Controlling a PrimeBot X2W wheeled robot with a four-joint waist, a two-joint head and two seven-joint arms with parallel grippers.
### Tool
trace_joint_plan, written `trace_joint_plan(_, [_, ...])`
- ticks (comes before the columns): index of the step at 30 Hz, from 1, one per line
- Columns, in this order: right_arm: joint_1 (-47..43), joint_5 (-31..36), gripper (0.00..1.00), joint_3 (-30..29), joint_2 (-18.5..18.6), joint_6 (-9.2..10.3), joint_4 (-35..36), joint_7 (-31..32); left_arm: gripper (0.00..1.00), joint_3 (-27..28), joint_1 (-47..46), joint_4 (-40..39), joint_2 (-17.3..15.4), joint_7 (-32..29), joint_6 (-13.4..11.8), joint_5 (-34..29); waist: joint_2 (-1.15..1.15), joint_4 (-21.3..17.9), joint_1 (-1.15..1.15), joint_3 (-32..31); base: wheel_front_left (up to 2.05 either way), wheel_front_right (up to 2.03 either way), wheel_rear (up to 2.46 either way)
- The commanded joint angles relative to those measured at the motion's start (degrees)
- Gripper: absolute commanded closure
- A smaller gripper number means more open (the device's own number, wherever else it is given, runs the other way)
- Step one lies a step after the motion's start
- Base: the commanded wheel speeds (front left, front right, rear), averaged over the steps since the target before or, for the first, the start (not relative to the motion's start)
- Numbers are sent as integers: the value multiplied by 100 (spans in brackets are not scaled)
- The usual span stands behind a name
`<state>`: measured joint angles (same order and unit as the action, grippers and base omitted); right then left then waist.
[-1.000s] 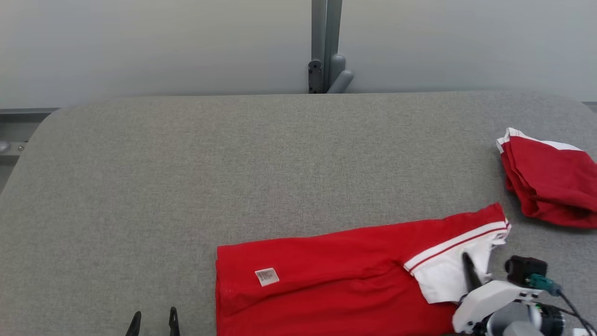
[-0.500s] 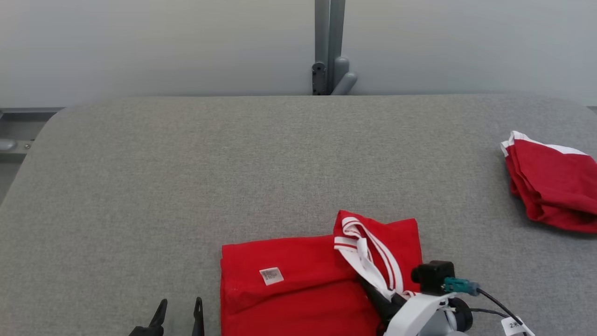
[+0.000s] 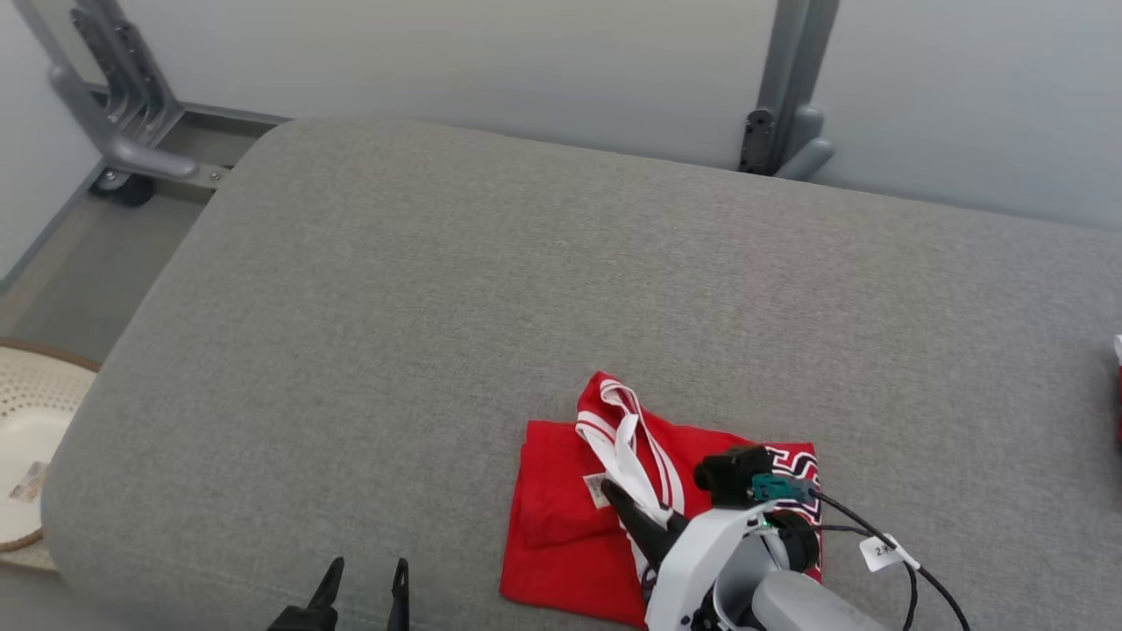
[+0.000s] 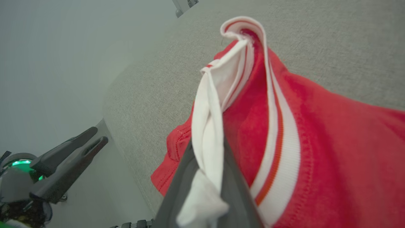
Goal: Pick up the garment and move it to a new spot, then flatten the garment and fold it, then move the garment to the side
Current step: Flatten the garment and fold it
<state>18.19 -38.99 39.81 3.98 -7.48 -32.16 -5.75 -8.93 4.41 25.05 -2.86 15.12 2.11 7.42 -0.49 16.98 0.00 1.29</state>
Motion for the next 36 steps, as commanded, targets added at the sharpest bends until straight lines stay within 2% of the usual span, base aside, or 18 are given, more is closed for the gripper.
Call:
trace_joint_plan(1, [148, -102, 100, 24, -41, 0, -124, -87, 0, 20, -29, 3, -13, -1, 19, -41, 49, 579, 0, 138, 0, 0, 0])
trace_joint_plan(2, [217, -133, 98, 24, -52, 0, -231, -134, 0, 38, -29, -5, -13, -1, 6, -42, 49, 620, 0, 149, 0, 0, 0])
trace_joint_plan(4, [343, -192, 16, 44, -65, 0, -434, -231, 0, 48, -29, -6, -11, -2, 4, -50, 49, 664, 0, 157, 0, 0, 0])
trace_joint_plan(5, [400, -237, 0, 38, -73, 0, -488, -326, 0, 61, -27, -8, -12, -2, 0, -45, 49, 666, 0, 155, 0, 0, 0])
trace_joint_plan(12, [573, -494, 0, -83, -83, 0, -499, -807, 0, 224, 44, -53, -12, -1, -62, -8, 49, 328, 0, 45, 0, 0, 0])
trace_joint_plan(14, [538, -449, 0, -369, 25, 0, -454, -914, 0, 273, 68, -121, -12, -2, -88, 11, 49, 59, 0, -6, 0, 0, 0])
trace_joint_plan(17, [419, -201, 0, -724, 191, 0, -356, -947, 0, 341, 72, -180, -12, -1, -109, 30, 49, -217, 0, -43, 0, 0, 0])
trace_joint_plan(20, [231, 323, 0, -1268, 380, 0, -108, -943, 0, 391, 37, -232, -13, -2, -142, 45, 49, -442, 0, -71, 0, 0, 0])
trace_joint_plan(25, [-370, 1018, 0, -2183, 321, 0, 241, -944, 0, 481, 46, -323, -14, -2, -174, 33, 49, -748, 0, -146, 0, 0, 0])
trace_joint_plan(30, [-934, 1682, 0, -2849, 171, 0, 552, -945, 0, 606, 90, -386, -14, -2, -185, 29, 49, -1034, 0, -211, 0, 0, 0])
trace_joint_plan(36, [-1240, 2022, 0, -3212, 46, 0, 742, -945, 0, 750, 155, -448, -14, -2, -159, 2, 49, -1298, 0, -277, 0, 0, 0])
